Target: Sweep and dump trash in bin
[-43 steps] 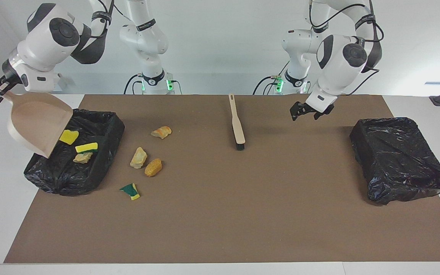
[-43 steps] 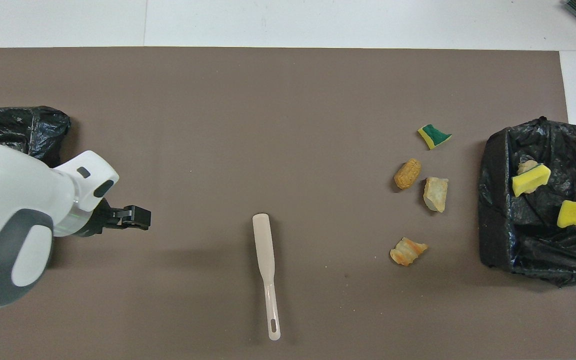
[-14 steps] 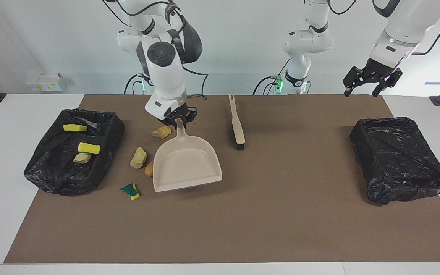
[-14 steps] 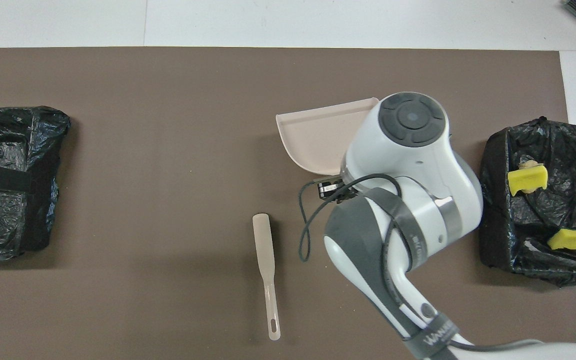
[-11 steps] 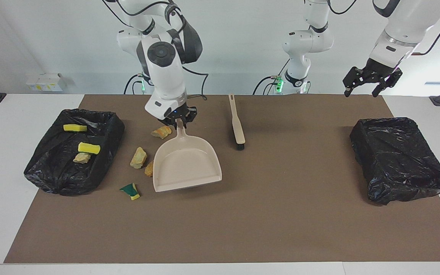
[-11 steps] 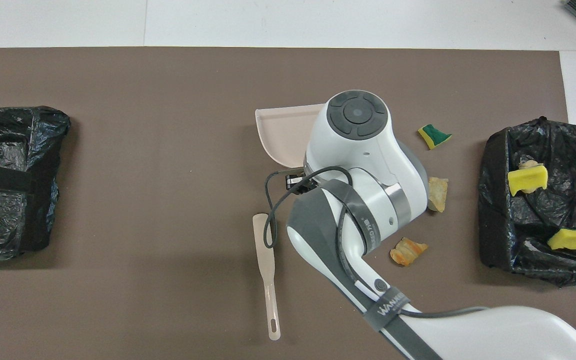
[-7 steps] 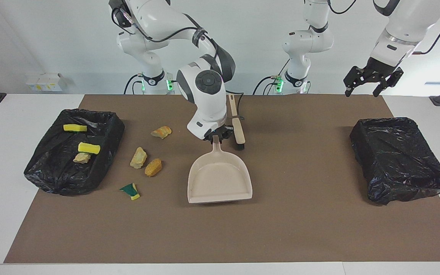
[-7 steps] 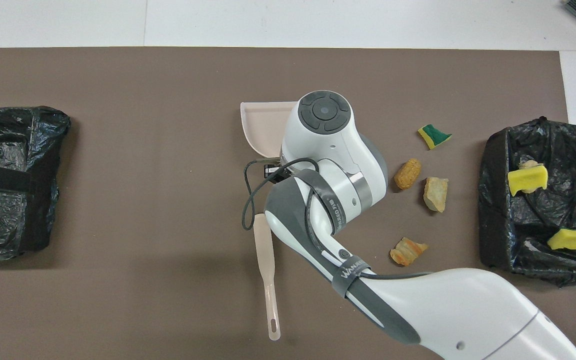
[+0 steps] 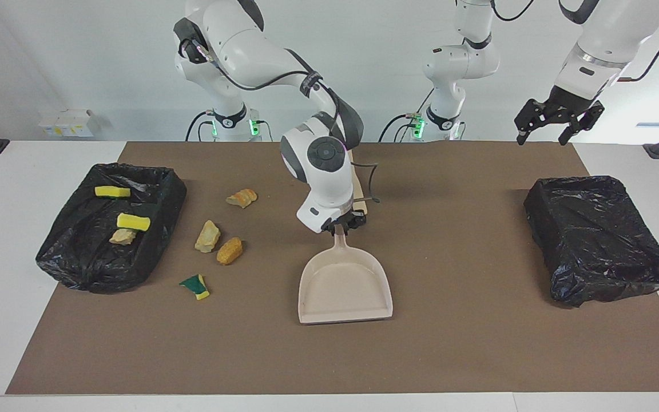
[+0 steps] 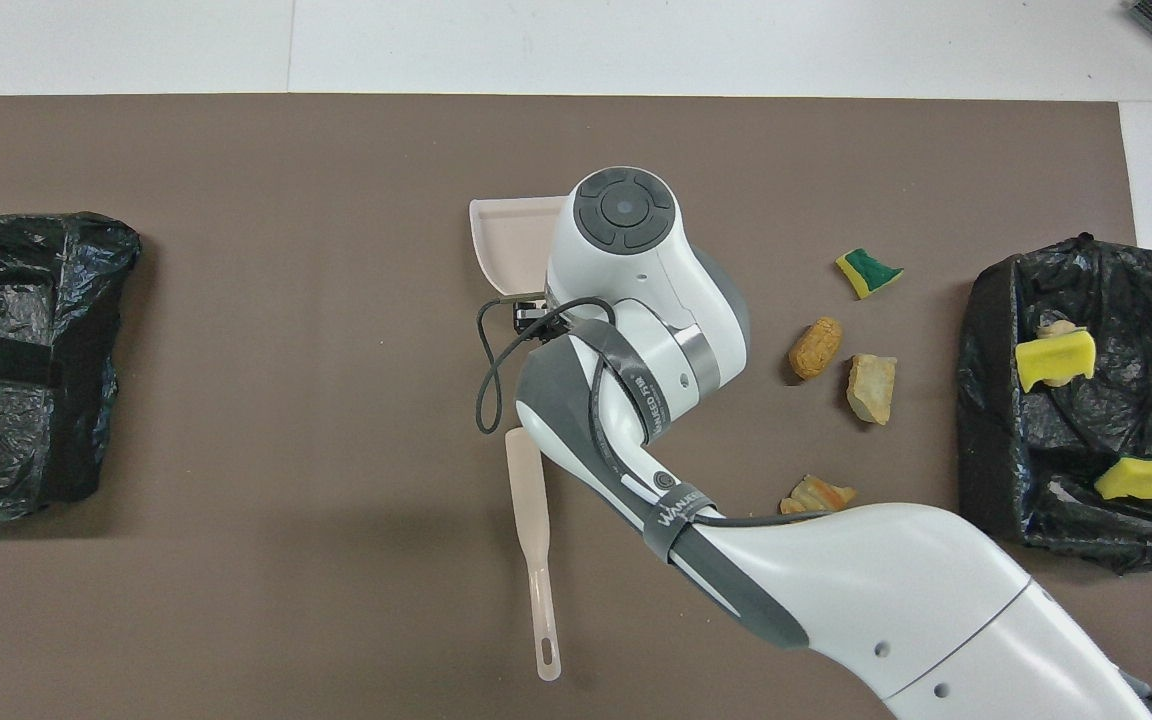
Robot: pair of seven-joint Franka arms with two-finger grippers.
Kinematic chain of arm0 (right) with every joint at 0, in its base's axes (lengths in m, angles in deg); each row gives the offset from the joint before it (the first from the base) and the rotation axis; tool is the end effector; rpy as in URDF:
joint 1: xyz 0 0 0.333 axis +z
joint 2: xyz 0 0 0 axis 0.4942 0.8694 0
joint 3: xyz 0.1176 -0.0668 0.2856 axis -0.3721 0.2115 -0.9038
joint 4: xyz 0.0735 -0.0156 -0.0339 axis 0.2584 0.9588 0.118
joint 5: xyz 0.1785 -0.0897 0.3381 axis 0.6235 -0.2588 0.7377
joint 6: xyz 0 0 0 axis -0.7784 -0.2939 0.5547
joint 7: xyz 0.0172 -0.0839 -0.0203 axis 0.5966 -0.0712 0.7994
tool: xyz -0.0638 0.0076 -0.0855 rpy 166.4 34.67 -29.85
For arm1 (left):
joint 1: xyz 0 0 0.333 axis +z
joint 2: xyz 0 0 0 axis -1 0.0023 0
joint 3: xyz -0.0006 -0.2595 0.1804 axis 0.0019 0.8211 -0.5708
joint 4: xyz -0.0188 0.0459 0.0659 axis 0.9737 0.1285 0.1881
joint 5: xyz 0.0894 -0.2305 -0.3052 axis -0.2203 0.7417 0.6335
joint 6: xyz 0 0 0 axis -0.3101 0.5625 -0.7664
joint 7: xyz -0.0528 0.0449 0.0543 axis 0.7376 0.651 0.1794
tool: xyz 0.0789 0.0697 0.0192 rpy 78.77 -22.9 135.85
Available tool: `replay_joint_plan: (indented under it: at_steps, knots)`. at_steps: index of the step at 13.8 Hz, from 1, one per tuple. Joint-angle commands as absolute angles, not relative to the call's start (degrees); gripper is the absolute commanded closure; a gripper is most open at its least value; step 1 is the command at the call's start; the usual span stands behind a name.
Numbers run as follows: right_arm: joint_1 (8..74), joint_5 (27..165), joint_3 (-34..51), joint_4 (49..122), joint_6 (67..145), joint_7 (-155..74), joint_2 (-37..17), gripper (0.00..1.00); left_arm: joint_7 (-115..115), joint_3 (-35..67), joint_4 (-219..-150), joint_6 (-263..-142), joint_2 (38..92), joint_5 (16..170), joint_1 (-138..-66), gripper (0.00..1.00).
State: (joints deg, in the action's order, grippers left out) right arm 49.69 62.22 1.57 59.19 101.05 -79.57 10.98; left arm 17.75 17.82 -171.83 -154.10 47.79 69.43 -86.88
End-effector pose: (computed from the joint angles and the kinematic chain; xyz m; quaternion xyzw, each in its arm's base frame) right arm 0.6214 0.3751 0.3668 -0.9986 -0.0175 0.0226 0.0436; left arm 0.5131 -0.0197 0.6425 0.9994 -0.0332 0.0094 0.0069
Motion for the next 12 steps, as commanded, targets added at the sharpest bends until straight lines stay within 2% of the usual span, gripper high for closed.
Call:
replay_joint_plan:
  at_steps: [1,4,8,10,12]
  knots:
    - [49.2,61.7,1.4,60.6,99.5,-79.9,6.8,0.0,19.0,18.2,-171.6,-153.8,47.7,69.8,-85.9,0.0]
    - [48.8,62.1,1.3,66.5,96.0,-80.0,-0.2,0.0,19.0,18.2,-171.6,-154.1,47.8,69.8,-85.9,0.0]
    - [48.7,66.1,1.2,79.3,95.8,-80.5,-11.5,0.0,18.4,18.2,-171.5,-154.7,48.1,69.8,-85.9,0.0]
    - [49.3,67.0,1.2,84.9,97.4,-81.0,-15.3,0.0,17.8,18.3,-171.5,-157.3,48.7,69.8,-86.5,0.0]
    - [49.7,69.9,1.1,92.2,103.1,-81.6,-19.2,0.0,16.2,18.3,-171.5,-160.1,49.3,69.9,-87.0,0.0]
